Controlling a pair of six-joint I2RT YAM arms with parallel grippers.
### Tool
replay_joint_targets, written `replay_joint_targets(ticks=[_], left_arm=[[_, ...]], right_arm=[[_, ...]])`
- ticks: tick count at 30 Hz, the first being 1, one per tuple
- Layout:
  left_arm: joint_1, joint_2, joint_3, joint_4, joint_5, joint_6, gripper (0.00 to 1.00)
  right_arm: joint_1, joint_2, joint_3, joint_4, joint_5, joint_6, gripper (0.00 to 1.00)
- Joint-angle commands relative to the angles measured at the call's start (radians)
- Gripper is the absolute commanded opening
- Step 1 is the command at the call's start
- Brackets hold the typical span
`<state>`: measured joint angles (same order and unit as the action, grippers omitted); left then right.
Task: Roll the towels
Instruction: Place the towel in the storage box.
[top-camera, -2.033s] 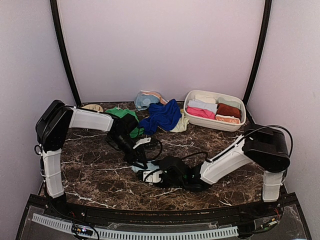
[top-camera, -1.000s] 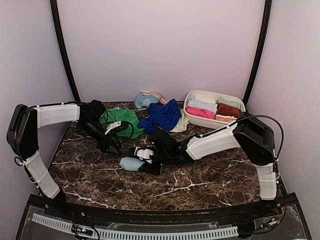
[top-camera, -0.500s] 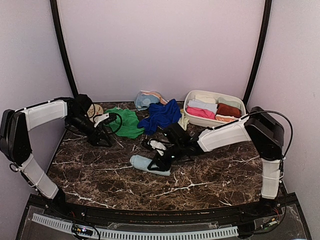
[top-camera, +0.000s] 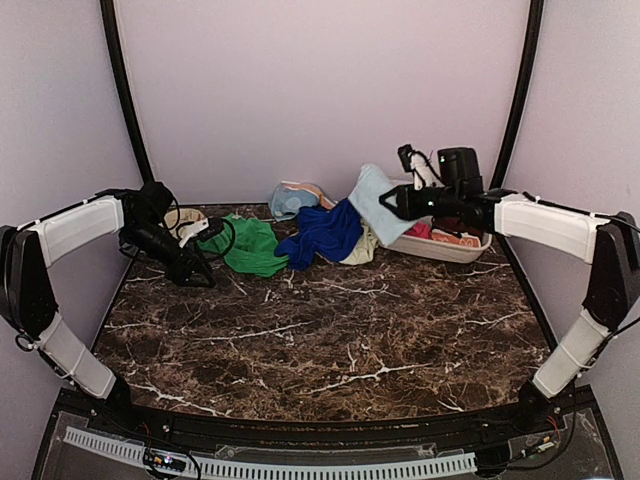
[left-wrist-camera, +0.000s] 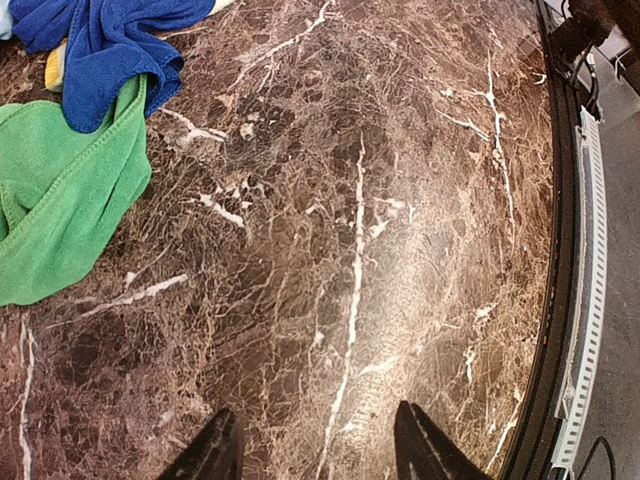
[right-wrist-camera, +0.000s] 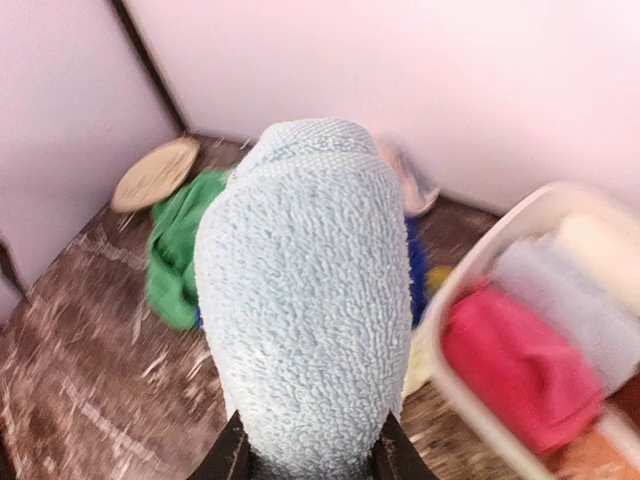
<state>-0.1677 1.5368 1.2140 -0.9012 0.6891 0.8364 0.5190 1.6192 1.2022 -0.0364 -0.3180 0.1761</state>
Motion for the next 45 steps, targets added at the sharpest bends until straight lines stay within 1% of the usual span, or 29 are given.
replay_joint_targets(ticks=[1,4,7,10,12,13,15,20,26,29,32,37,40,45], left_arm=[[0.017,-0.018,0.024,-0.042,-0.008,-0.01,0.53],[0.02,-0.006,0.036,-0.048,-0.014,-0.011,0.53],[0.027,0.007,0.033,-0.045,-0.012,-0.009,0.53],[0.033,0.023,0.027,-0.036,-0.004,-0.02,0.52],[0.035,0.032,0.027,-0.036,0.003,-0.022,0.51],[0.037,0.035,0.026,-0.036,0.006,-0.021,0.51],[0.041,0.039,0.02,-0.027,0.01,-0.02,0.52],[0.058,0.058,0.024,-0.025,0.03,-0.014,0.51],[0.095,0.1,0.035,-0.022,0.044,0.007,0.51],[0.108,0.127,0.048,-0.024,0.082,0.008,0.5],[0.115,0.144,0.053,-0.013,0.106,-0.001,0.5],[0.117,0.174,0.065,-0.005,0.118,-0.015,0.49],[0.116,0.178,0.073,-0.004,0.126,-0.028,0.49],[0.116,0.177,0.079,-0.005,0.127,-0.046,0.48]], right_arm=[[-0.085,-0.044,0.183,0.022,0.327,-0.108,0.0],[-0.099,0.008,0.279,0.048,0.541,-0.262,0.0],[-0.101,0.079,0.348,0.102,0.675,-0.459,0.0],[-0.108,0.146,0.364,0.194,0.759,-0.653,0.0],[-0.115,0.185,0.353,0.293,0.787,-0.731,0.0],[-0.121,0.211,0.369,0.312,0.795,-0.755,0.0],[-0.13,0.266,0.406,0.331,0.805,-0.805,0.0],[-0.143,0.383,0.428,0.458,0.816,-0.971,0.0],[-0.194,0.484,0.505,0.466,0.821,-1.005,0.0],[-0.213,0.512,0.492,0.502,0.856,-1.114,0.0],[-0.242,0.516,0.457,0.515,0.846,-1.189,0.0],[-0.308,0.468,0.38,0.445,0.739,-1.175,0.0],[-0.338,0.443,0.332,0.404,0.672,-1.201,0.0],[-0.375,0.439,0.263,0.45,0.63,-1.233,0.0]])
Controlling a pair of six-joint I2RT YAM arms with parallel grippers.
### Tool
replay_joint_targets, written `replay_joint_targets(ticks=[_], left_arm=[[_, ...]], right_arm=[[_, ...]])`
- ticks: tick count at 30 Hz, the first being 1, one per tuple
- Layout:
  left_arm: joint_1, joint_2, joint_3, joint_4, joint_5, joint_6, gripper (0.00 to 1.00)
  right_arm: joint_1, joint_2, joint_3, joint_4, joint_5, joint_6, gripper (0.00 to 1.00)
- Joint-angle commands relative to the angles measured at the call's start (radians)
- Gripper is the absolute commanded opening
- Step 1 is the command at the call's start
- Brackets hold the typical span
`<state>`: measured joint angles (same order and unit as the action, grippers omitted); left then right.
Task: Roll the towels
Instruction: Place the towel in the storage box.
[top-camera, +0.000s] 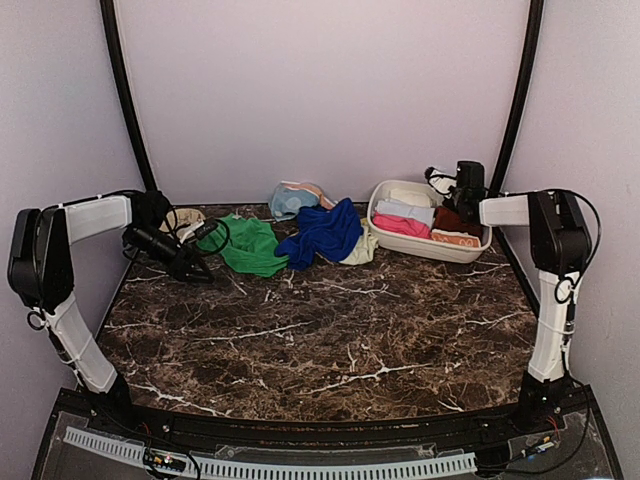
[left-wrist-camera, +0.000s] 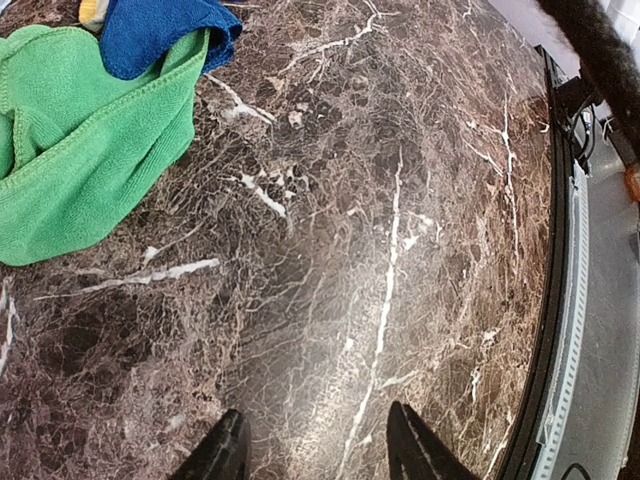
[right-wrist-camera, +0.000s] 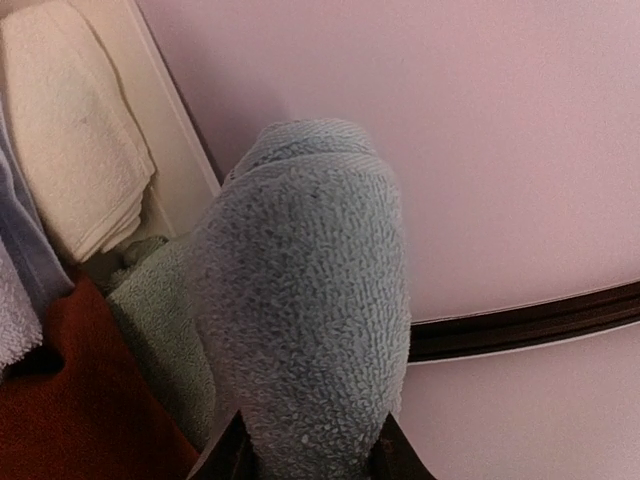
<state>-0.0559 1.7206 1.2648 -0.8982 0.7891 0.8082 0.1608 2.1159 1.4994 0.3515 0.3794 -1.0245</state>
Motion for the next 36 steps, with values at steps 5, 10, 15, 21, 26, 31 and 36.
replay_joint_targets(ticks=[5,10,15,21,26,31,36], left_arm=[[0.004,-0.003,0.037,-0.012,0.018,-0.032,0.48],[0.004,0.014,0.061,-0.016,0.017,-0.053,0.48],[0.005,0.033,0.071,-0.015,0.018,-0.066,0.48],[0.004,0.05,0.06,-0.006,0.017,-0.079,0.47],[0.004,0.052,0.064,-0.008,0.016,-0.083,0.47],[0.004,0.057,0.07,-0.012,0.01,-0.086,0.47],[0.006,0.058,0.083,-0.018,0.0,-0.083,0.47]], right_arm=[[-0.044,-0.047,-0.057,0.09,-0.139,-0.06,0.0],[-0.077,-0.059,-0.1,0.18,-0.245,-0.113,0.0],[-0.09,-0.065,-0.085,0.28,-0.271,-0.2,0.0],[-0.094,-0.03,-0.053,0.349,-0.218,-0.257,0.0],[-0.103,0.005,-0.056,0.307,-0.232,-0.297,0.0],[-0.107,0.041,-0.074,0.165,-0.274,-0.356,0.0],[-0.113,0.058,-0.08,0.075,-0.284,-0.325,0.0]])
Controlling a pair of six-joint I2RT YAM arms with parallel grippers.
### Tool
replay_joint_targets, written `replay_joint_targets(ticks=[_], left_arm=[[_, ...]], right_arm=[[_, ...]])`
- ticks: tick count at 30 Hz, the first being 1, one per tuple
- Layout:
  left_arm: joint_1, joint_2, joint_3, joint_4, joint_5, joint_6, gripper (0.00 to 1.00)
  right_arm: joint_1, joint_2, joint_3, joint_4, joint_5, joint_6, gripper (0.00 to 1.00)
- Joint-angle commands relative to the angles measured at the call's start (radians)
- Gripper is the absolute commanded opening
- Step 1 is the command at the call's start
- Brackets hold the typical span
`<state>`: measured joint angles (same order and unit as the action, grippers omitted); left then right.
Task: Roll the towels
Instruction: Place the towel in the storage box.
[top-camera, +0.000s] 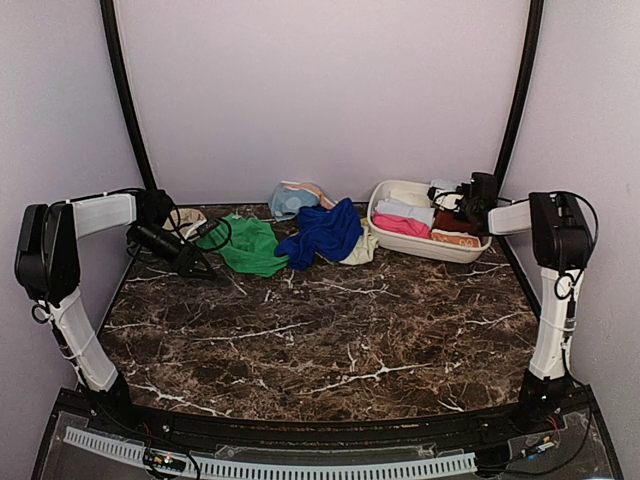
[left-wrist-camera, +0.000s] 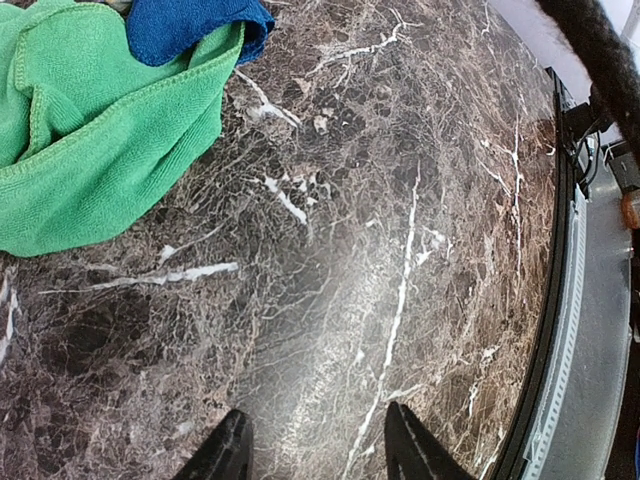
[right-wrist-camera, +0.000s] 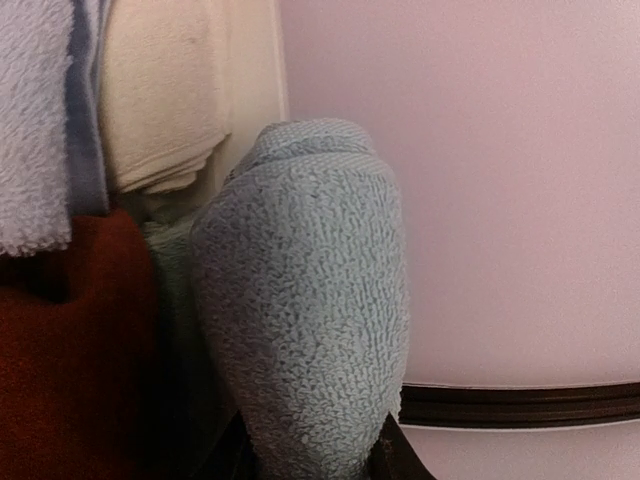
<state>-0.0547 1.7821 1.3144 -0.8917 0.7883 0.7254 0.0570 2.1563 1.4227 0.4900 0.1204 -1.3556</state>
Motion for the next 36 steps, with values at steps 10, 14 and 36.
replay_joint_targets(ticks=[10,14,36], left_arm=[[0.005,0.001,0.056,-0.036,0.003,-0.018,0.47],[0.005,-0.005,0.061,-0.042,0.006,-0.02,0.47],[0.004,-0.032,0.061,-0.06,0.044,-0.017,0.47]], right_arm=[[-0.017,-0.035,-0.014,-0.177,-0.076,0.183,0.3],[-0.027,-0.09,-0.014,-0.163,-0.08,0.283,0.4],[-0.036,-0.27,-0.043,-0.289,-0.201,0.585,0.92]])
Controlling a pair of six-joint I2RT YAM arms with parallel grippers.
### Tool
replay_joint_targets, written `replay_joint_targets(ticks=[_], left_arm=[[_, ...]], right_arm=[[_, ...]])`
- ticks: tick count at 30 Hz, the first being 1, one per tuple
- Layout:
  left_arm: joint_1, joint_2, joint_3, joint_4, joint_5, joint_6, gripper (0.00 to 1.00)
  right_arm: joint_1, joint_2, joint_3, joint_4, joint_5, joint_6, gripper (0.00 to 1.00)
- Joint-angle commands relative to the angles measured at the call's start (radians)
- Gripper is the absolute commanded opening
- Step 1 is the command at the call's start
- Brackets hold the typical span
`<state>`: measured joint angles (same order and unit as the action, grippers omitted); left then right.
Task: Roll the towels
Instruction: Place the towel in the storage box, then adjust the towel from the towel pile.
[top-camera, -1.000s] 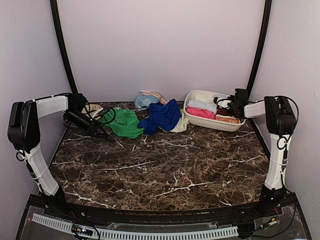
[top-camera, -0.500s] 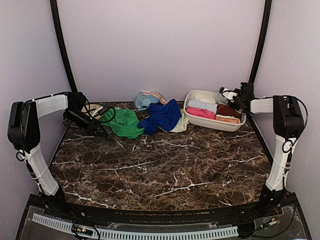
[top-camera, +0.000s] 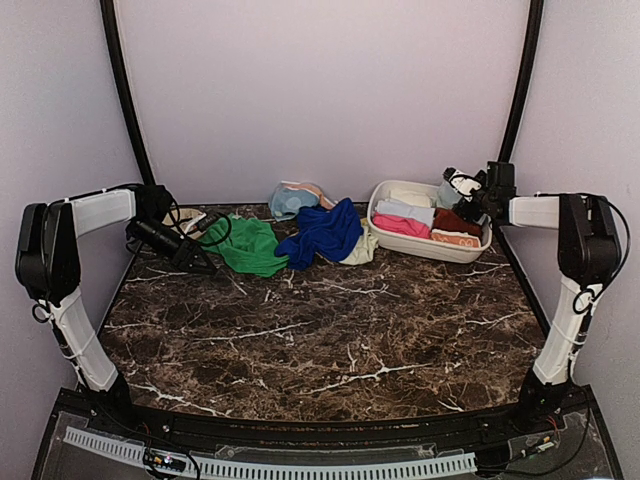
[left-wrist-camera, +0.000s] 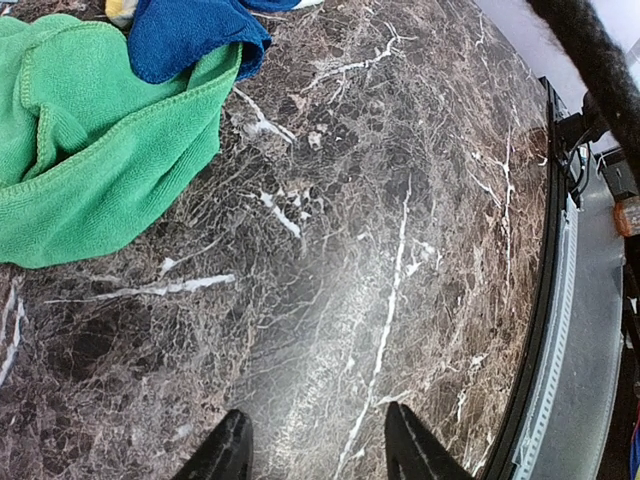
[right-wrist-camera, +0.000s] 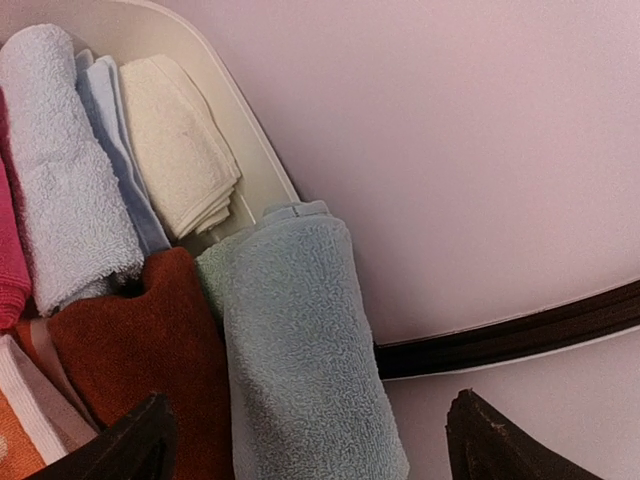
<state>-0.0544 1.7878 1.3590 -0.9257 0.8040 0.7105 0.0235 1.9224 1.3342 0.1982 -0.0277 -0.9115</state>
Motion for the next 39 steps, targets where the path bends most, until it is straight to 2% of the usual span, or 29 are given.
replay_joint_targets(ticks=[1,4,7,9,12,15,16,18,20,21,24,28,31,32,33,34,35,37,39], left_arm=[[0.004,-0.04,0.015,-0.021,0.027,-0.008,0.47],[0.004,-0.053,0.007,0.013,0.019,-0.043,0.47],[0.005,-0.07,-0.001,0.061,-0.015,-0.095,0.52],[0.006,-0.099,-0.021,0.117,-0.051,-0.135,0.55],[0.011,-0.197,-0.096,0.263,-0.169,-0.212,0.6],[0.018,-0.292,-0.181,0.444,-0.324,-0.298,0.62],[0.021,-0.317,-0.204,0.486,-0.378,-0.316,0.69],[0.038,-0.36,-0.258,0.571,-0.448,-0.343,0.86],[0.063,-0.384,-0.294,0.611,-0.449,-0.354,0.96],[0.075,-0.385,-0.3,0.609,-0.44,-0.354,0.99],[0.102,-0.363,-0.284,0.562,-0.411,-0.339,0.99],[0.142,-0.358,-0.272,0.518,-0.371,-0.323,0.99],[0.165,-0.397,-0.297,0.521,-0.35,-0.318,0.99],[0.168,-0.411,-0.305,0.519,-0.349,-0.315,0.99],[0.171,-0.422,-0.31,0.51,-0.35,-0.309,0.99],[0.174,-0.43,-0.312,0.499,-0.351,-0.303,0.99],[0.179,-0.436,-0.312,0.485,-0.349,-0.299,0.99],[0.189,-0.444,-0.313,0.459,-0.342,-0.291,0.99],[0.199,-0.446,-0.31,0.424,-0.332,-0.284,0.99]], right_arm=[[0.001,-0.048,0.047,0.014,-0.064,0.176,0.91],[0.059,-0.092,0.016,0.077,-0.07,0.285,1.0],[0.163,-0.117,0.007,0.088,0.008,0.378,1.0],[0.215,-0.153,-0.028,0.133,0.039,0.521,1.0],[0.227,-0.249,-0.18,0.343,-0.017,0.81,1.0],[0.229,-0.347,-0.369,0.53,-0.071,1.01,1.0],[0.233,-0.381,-0.409,0.538,-0.071,1.043,1.0],[0.248,-0.432,-0.461,0.502,-0.041,1.08,1.0],[0.261,-0.479,-0.493,0.439,-0.018,1.084,1.0],[0.266,-0.506,-0.504,0.415,-0.001,1.086,1.0],[0.277,-0.575,-0.483,0.329,0.041,1.071,1.0],[0.284,-0.598,-0.346,0.119,0.08,1.094,1.0],[0.269,-0.613,-0.278,-0.001,0.278,1.286,1.0],[0.254,-0.616,-0.3,0.039,0.251,1.302,1.0],[0.242,-0.608,-0.327,0.106,0.14,1.296,1.0],[0.249,-0.577,-0.309,0.098,0.064,1.294,1.0],[0.278,-0.524,-0.246,0.025,0.05,1.269,1.0],[0.385,-0.387,-0.047,-0.158,0.152,1.175,0.99],[0.472,-0.258,0.073,-0.215,0.202,1.123,0.93]])
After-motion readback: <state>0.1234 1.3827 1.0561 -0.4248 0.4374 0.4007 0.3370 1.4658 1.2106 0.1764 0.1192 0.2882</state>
